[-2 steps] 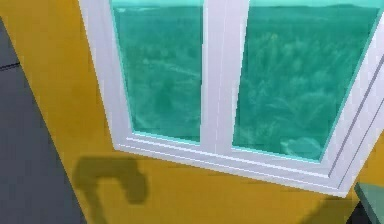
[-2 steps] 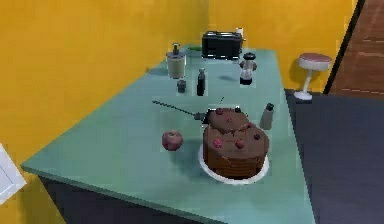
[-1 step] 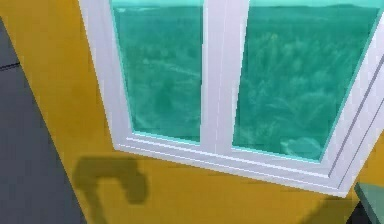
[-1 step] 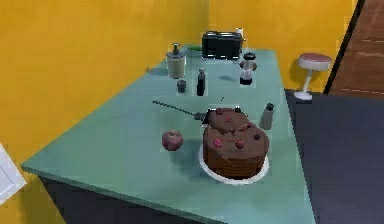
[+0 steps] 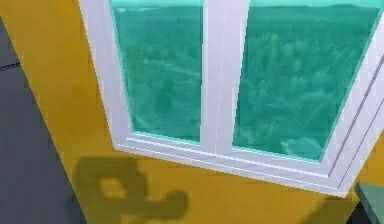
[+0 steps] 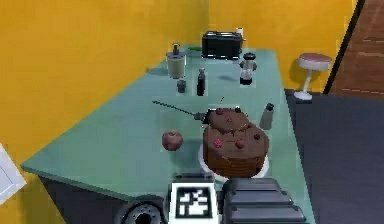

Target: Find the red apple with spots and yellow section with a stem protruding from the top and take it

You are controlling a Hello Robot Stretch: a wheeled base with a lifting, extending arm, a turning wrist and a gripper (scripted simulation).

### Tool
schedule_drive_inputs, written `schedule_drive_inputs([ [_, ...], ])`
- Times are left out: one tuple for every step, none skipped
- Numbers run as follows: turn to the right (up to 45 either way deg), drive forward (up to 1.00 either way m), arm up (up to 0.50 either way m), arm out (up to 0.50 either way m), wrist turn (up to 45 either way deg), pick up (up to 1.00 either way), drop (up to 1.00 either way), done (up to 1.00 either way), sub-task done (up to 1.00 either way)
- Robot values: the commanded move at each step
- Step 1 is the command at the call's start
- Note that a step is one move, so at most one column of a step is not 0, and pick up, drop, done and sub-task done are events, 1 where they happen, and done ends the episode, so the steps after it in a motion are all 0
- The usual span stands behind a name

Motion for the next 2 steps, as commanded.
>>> schedule_drive_inputs([
  [0.0,0.0,0.0,0.26,0.0,0.0,0.0,0.0,0.0],
  [0.0,0.0,0.0,0.0,45.0,0.0,0.0,0.0,0.0],
])
